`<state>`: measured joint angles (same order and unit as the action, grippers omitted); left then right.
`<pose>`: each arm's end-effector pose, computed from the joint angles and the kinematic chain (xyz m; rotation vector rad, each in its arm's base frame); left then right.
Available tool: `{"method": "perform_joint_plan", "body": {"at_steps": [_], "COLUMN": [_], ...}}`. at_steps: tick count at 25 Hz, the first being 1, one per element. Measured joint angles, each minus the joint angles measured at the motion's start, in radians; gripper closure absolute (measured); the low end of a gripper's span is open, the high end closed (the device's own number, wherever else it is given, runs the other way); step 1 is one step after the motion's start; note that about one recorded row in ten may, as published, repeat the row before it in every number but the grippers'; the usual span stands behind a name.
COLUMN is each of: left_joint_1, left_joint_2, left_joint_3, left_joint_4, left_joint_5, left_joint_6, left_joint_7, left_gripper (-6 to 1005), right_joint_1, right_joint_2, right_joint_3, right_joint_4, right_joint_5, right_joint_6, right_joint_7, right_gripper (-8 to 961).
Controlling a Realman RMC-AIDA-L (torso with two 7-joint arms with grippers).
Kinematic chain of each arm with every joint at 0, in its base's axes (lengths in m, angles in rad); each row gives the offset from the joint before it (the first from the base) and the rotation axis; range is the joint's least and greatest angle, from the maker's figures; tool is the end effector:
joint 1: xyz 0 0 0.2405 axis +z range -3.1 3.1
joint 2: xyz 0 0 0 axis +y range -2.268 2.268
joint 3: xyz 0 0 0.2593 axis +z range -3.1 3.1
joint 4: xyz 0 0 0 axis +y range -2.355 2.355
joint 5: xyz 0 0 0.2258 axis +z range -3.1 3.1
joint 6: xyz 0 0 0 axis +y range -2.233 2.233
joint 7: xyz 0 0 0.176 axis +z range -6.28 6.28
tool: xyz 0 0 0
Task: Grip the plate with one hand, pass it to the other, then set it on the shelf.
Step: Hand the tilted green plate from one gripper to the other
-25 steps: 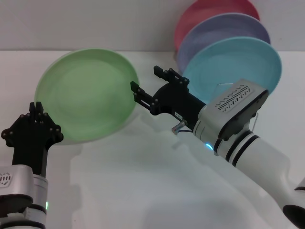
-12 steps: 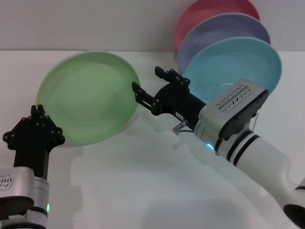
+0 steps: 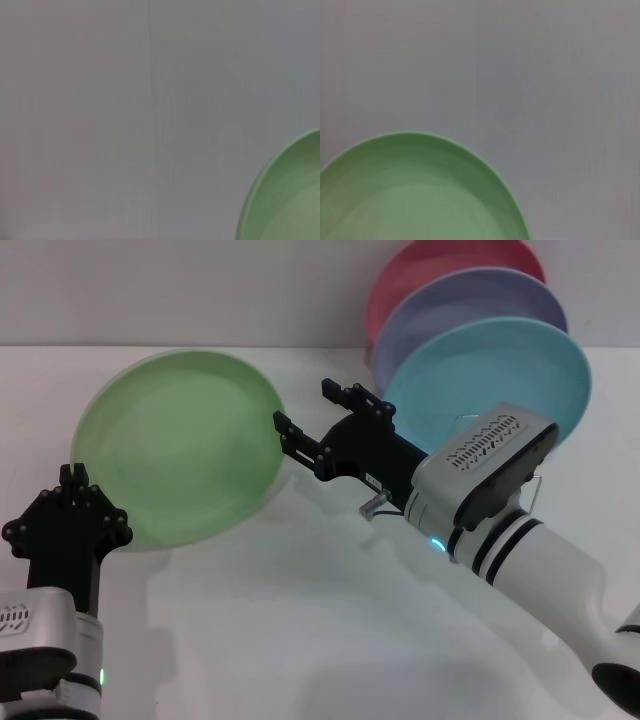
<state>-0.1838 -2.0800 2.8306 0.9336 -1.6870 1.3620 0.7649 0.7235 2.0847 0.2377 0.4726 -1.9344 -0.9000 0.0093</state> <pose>-0.2637 0.2765 -0.0895 -1.3862 -0.6206 -0.5040 0.1769 0.3850 -0.1624 -2.1718 0.4102 0.7854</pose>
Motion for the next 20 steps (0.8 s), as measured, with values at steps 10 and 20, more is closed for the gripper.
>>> {"method": "perform_joint_plan", "body": {"at_steps": [10,20], "left_joint_1": [0.005,0.005], "left_joint_2": [0.000,0.000], "left_joint_3": [0.004,0.016], "left_joint_4": [0.037,0.042], "left_joint_5": [-0.026,-0.027], "left_joint_6": [0.005,0.007], "left_joint_7": [0.046,0.043], "left_gripper": [932,931], "right_joint_1": [0.006,0.012], "right_joint_2": [0.001,0.002], "right_joint_3": [0.001,0.002], "right_joint_4": [-0.011,-0.024], "right_joint_5": [-0.023,-0.026], "right_joint_6": [0.011,0.016], "right_joint_7": [0.000,0.000], "right_gripper": [231,232]}}
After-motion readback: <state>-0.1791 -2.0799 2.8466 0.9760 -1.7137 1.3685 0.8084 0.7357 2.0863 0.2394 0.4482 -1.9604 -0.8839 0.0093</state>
